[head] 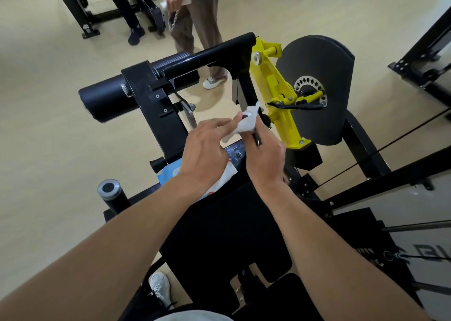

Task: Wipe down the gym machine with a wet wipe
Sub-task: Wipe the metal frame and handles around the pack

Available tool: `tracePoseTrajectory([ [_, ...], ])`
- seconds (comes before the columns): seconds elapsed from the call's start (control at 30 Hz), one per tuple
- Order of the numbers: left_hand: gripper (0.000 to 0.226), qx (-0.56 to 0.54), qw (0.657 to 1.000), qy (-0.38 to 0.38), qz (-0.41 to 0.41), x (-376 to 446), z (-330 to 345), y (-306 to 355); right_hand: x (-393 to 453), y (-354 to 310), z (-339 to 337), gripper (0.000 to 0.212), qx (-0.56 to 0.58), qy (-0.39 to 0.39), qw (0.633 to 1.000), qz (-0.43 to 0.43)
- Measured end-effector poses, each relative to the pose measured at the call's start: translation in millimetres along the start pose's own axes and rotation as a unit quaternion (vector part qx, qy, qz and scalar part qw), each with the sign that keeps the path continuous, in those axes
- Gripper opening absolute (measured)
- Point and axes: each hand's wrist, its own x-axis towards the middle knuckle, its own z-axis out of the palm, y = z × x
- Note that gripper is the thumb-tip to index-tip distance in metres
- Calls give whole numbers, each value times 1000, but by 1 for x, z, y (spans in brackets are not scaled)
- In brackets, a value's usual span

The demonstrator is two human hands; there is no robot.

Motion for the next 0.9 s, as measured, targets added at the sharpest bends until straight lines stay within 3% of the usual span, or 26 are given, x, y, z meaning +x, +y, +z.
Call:
tracePoseTrajectory([
  [0.07,86,2,1000,6,2,-2,1,0,-7,10,4,35,-13,-6,1000,10],
  [0.23,86,17,1000,7,9,0,0,-1,-12,31,-4,45,-51,-104,991,72],
  [0.37,83,-6,1000,4,2,-1,1,-1,-1,0,-1,51,-21,-32,999,-6],
  [0.47,83,-8,1000,4,3,0,1,-2,-5,6,8,57,-8,-12,1000,-9],
  [0.6,76,-4,999,-6,49,-9,2,-9,-19,45,-14,42,-76,-76,990,93],
  [0.7,59,24,991,3,133,-30,7,-30,-32,62,-40,39,-59,19,982,181],
  [0.8,39,122,965,-69,224,-43,17,-55,-47,82,-45,28,-7,201,916,348],
  [0.9,53,224,936,-156,221,-44,22,-67,-68,90,-12,24,130,235,817,510],
])
